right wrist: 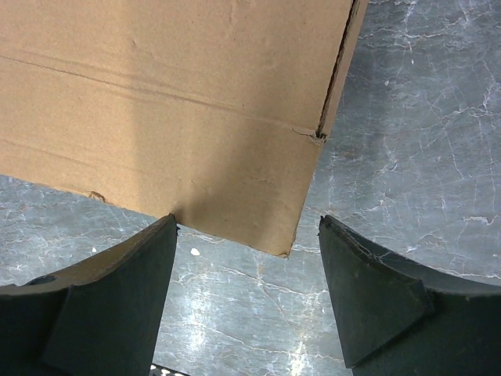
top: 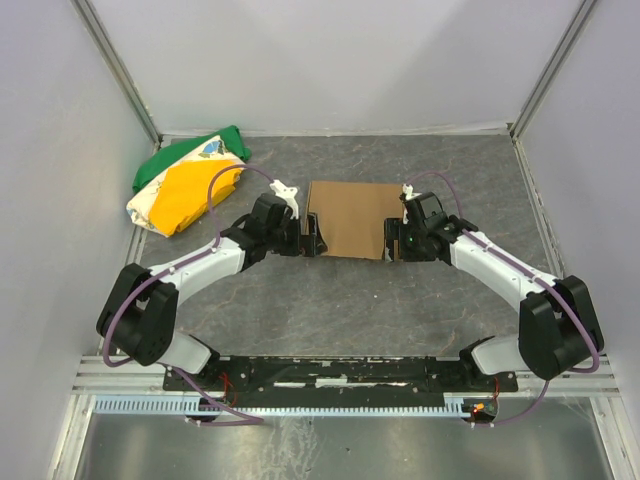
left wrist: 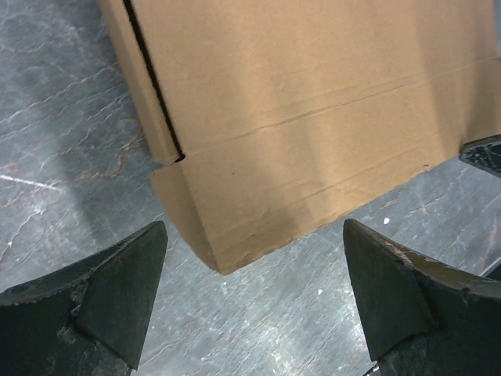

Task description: Fold the paper box

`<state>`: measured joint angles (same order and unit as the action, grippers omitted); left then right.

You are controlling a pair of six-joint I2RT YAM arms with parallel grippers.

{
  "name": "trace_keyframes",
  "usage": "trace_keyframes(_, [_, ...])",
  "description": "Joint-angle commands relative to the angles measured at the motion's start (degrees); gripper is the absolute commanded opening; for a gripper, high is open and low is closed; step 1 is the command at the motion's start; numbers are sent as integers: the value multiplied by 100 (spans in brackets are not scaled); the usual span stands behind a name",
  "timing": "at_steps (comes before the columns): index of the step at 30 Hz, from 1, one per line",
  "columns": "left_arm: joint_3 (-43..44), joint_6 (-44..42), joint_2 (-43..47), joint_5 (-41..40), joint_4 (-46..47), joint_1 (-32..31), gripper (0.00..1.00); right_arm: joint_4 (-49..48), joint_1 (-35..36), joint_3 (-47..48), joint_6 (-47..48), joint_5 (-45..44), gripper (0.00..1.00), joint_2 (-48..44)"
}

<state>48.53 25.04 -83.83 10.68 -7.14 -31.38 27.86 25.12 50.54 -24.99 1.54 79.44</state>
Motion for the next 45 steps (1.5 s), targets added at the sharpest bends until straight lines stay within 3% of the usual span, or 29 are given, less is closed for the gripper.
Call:
trace_keyframes(1, [15, 67, -34, 407, 583, -26, 100, -147, 27, 16, 54, 56, 81, -139])
trace_keyframes(24, [-186, 268, -160, 558, 824, -22, 100, -177, 22, 53, 19, 101, 81, -83])
trace_keyframes(45, [-319, 414, -270, 595, 1122, -22, 98, -269, 65, -106, 37, 36, 75, 49])
